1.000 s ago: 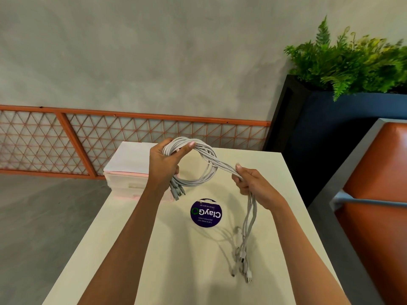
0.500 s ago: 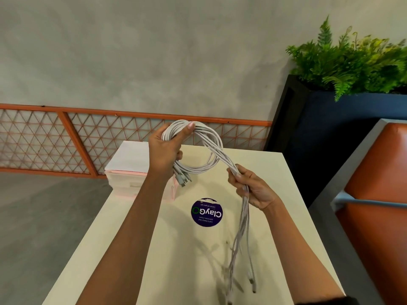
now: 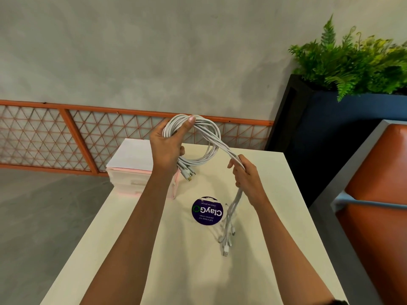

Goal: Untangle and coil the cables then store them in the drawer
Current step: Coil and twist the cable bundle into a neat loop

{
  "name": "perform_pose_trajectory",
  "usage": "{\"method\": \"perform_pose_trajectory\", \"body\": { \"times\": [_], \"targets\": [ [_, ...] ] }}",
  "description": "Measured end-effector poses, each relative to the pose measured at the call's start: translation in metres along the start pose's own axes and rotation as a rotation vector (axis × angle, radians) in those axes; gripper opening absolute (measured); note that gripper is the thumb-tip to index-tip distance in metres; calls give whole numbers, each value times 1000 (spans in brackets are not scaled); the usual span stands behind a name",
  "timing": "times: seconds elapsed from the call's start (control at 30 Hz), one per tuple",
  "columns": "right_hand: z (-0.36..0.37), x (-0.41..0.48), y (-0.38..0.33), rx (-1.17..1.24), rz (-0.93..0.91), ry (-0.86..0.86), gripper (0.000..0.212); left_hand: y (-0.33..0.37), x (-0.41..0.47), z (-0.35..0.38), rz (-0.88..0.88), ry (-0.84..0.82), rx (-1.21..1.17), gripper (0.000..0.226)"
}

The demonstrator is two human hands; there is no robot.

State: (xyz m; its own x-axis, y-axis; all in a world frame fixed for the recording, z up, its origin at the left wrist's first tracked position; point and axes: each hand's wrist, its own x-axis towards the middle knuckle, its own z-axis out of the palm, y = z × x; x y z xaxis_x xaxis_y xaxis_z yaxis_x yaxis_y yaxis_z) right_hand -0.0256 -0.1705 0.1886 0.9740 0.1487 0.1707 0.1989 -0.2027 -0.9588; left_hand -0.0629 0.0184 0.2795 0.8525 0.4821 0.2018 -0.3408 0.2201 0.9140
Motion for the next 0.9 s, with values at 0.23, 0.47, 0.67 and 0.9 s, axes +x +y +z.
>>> {"method": "perform_pose_trajectory", "body": {
  "times": [0.23,0.47,0.67,0.9],
  "targets": [
    [-30,-11,9,359,327,-536,40,-8,6,-28,-71,-140,72,13],
    [-35,-11,18,454,410,-553,57,-30,0,-44,-149,-191,84,18],
    [-28,-5,14,543,585,-601,52,-41,-4,-53,-58,-164,208,8],
    [-14,-12,2,334,352,-655,45,-29,6,-41,-124,22,81,17]
  ]
}}
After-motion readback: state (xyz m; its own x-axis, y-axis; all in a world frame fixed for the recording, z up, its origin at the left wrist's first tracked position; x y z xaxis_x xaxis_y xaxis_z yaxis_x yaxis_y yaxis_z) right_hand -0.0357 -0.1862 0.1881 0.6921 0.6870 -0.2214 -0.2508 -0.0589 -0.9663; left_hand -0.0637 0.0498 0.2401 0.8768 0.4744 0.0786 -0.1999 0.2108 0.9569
